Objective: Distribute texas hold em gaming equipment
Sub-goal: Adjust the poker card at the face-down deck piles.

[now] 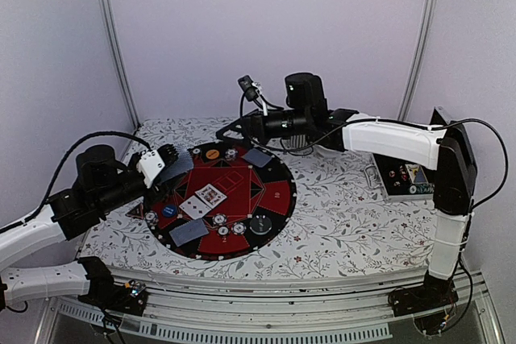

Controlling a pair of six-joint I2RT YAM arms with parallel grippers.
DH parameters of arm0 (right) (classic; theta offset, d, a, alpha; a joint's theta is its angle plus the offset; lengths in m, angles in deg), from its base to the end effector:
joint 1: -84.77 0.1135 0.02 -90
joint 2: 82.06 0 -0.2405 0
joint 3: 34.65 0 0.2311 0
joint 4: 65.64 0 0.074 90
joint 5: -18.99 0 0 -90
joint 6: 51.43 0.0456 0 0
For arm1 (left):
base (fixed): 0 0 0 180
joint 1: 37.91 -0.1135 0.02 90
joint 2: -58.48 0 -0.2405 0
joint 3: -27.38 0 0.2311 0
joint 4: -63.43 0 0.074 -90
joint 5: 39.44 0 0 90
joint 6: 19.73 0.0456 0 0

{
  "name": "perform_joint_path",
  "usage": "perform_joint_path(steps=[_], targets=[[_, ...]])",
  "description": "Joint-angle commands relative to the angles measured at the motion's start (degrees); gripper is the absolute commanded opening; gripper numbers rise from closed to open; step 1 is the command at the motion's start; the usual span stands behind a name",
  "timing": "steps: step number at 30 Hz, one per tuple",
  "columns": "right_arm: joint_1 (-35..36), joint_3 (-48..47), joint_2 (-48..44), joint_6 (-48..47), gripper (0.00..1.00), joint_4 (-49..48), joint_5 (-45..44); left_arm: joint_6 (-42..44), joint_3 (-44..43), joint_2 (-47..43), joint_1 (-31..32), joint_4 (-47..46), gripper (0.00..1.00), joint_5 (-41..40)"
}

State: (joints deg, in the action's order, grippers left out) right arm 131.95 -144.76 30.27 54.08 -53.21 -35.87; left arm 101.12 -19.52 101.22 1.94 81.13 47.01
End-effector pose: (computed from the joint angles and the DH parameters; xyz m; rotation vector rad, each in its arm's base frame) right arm 0.2866 0.3479 0.2989 -0.9821 1.7306 1.2991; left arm 0.1477 -0.1196 0.2655 1.0092 1.4989 -0.0558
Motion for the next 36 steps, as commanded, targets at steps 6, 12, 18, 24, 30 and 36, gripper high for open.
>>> perform_joint_path(steps=[6, 12, 18, 24, 30, 36], targets=[[6.1, -5.8, 3.5, 4.1, 0.99, -2.8, 10.0, 0.8, -0.1, 0.6, 0.4, -0.3, 0.53, 0.7], [7.4, -18.1, 11.7, 2.7, 0.99, 10.4, 2.4, 0.9, -0.1, 0.5, 0.4, -0.4, 0.53, 0.6], [8.3, -23.5, 15.3, 2.1, 1.00, 13.8, 2.9, 0.9, 0.1, 0.1, 0.4, -0.7, 0.53, 0.6], [8.2, -24.4, 16.3, 2.2, 0.97, 16.7, 0.6, 0.9, 0.0, 0.0, 0.4, -0.7, 0.53, 0.5], [8.0, -23.8, 13.8, -0.6, 0.88, 19.0, -1.7, 0.9, 0.1, -0.5, 0.4, -0.8, 0.53, 0.5], [8.0, -25.7, 13.8, -1.6, 0.77, 21.4, 1.2, 0.8, 0.2, -0.4, 0.4, -0.8, 0.53, 0.2]])
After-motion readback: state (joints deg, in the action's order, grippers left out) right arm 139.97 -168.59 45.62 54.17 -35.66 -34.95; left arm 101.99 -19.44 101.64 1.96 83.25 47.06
